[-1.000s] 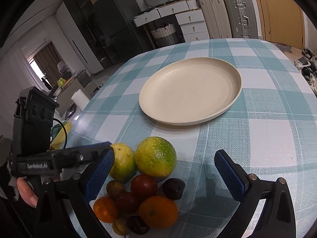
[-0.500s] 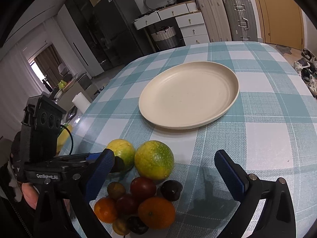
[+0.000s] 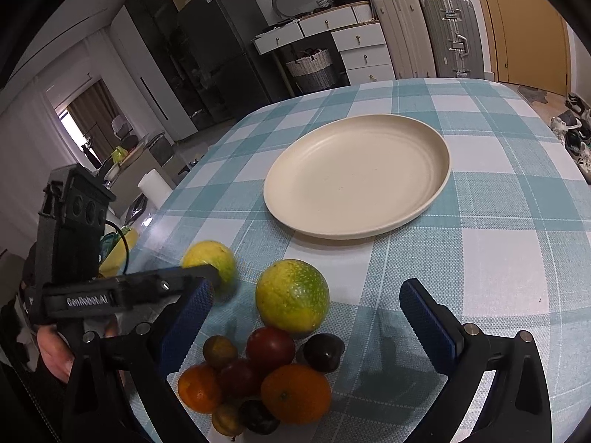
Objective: Organize fruits
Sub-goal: 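Lift the yellow lemon with the left tool while the right tool lifts the green citrus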
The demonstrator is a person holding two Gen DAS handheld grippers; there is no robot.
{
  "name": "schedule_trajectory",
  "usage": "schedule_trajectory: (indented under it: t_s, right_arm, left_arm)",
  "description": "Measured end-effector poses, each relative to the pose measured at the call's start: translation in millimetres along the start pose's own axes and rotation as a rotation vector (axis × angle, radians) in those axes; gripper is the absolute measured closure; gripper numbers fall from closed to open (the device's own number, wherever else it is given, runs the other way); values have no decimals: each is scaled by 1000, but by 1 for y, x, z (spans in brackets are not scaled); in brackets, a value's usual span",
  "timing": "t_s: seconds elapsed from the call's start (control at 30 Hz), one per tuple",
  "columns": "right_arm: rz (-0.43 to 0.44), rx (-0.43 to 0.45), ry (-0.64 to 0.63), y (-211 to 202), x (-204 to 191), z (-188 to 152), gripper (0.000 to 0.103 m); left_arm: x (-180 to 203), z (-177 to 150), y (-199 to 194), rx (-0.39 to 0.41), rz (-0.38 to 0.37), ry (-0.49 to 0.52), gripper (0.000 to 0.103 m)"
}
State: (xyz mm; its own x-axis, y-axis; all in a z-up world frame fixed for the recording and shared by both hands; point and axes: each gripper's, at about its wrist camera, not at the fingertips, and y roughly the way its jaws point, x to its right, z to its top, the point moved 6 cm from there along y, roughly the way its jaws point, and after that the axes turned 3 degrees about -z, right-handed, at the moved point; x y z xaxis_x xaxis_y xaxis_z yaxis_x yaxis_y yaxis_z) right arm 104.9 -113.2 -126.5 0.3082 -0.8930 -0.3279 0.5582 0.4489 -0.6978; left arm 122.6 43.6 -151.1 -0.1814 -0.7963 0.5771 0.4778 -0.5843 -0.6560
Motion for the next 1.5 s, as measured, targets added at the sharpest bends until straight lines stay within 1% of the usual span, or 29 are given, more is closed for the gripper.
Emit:
schedule_trajectory:
  t_s: [0.27,0.33,0.4,0.47,0.53,0.6,0.7,0.73,0.77,0.83,1.17,1.5]
  right_arm:
    - [15,-36,-17,14,-8,-1,0]
    - [4,-47,-36,18,-11,-2,0]
    - [5,-53,-44,21,-13,-3,3]
    - [11,-68,-40,24,-13,-4,11]
    - [7,-91,-39,29,-13,-5,16]
    - [-4,-99,-39,33,-13,-6,17]
    - [-9,-102,-40,34,-12,-7,25]
    - [-5,-106,-37,35,-12,-7,32]
    - [-3,-112,-32,35,-10,-8,36]
    - [15,-127,-17,38,-8,-10,52]
    - [49,-111,-7,34,-6,-10,53]
    - [96,-18,17,10,-3,10,53]
  left_arm:
    - [-10,12,-28,47,7,-8,56]
    - [-14,13,-32,49,5,-11,56]
    - [-15,13,-34,52,5,-13,56]
    - [-17,12,-35,50,4,-13,56]
    - [-17,11,-36,50,10,-10,56]
    - [-16,10,-37,55,29,1,56]
    - [-15,9,-37,55,39,11,56]
    - [-14,9,-37,54,41,12,56]
    - [-14,9,-36,53,46,15,56]
    - [-12,9,-35,51,49,19,56]
    - [-2,14,-26,35,58,38,56]
    - [15,27,-19,38,55,67,56]
